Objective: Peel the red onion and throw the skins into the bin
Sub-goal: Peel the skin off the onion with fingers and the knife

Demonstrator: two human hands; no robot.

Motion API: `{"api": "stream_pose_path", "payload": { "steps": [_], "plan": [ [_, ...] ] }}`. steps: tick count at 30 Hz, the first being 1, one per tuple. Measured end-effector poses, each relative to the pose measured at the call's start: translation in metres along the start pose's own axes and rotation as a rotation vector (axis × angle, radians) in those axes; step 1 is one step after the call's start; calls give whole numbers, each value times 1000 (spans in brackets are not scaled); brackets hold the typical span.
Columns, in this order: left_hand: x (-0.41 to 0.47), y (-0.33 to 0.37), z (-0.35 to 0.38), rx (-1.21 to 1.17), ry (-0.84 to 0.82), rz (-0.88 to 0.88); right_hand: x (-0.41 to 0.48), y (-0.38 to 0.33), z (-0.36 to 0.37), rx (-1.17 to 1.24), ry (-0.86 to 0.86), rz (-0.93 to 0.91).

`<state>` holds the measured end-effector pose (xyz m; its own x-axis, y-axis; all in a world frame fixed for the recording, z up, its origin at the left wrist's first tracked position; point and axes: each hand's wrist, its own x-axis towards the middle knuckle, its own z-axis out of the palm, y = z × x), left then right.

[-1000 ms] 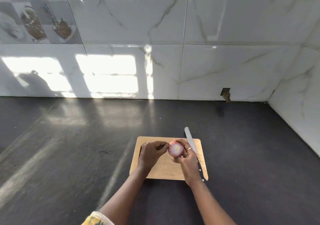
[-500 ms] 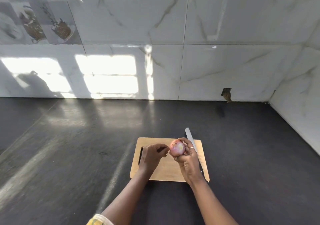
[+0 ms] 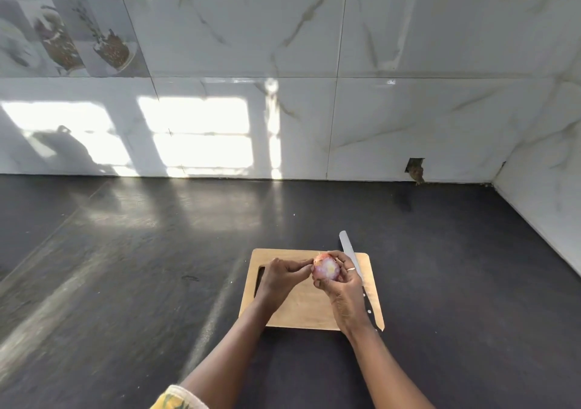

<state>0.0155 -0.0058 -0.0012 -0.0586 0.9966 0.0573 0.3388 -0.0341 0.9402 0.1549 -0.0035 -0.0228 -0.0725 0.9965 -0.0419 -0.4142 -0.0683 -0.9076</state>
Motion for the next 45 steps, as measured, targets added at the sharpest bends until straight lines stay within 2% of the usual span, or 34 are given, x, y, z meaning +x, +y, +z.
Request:
{"api": "stream_pose_path", "payload": {
  "steps": [4,8,21,28,31,36,40,45],
  "plan": [
    [-1,-1,1,-259,-3,-65,0,0,1,-6,7,-5],
    [0,-2,4,-346,12,-97,3,5,0,-21,16,-14],
    [3,-2,7,-49,107,-35,1,5,2,-34,55,-7],
    [-5,1,5,-224,36,-65,1,4,1,7,41,-21],
    [-5,2,5,-207,58,-35,0,4,2,22,45,-19],
    [-3,-1,3,-240,71,-90,0,5,0,11,16,-38],
    [-2,4,4,-200,66,-63,0,6,-1,14,2,-13],
    [1,4,5,-41,83,-10,0,4,-1,8,6,-16]
  ]
}}
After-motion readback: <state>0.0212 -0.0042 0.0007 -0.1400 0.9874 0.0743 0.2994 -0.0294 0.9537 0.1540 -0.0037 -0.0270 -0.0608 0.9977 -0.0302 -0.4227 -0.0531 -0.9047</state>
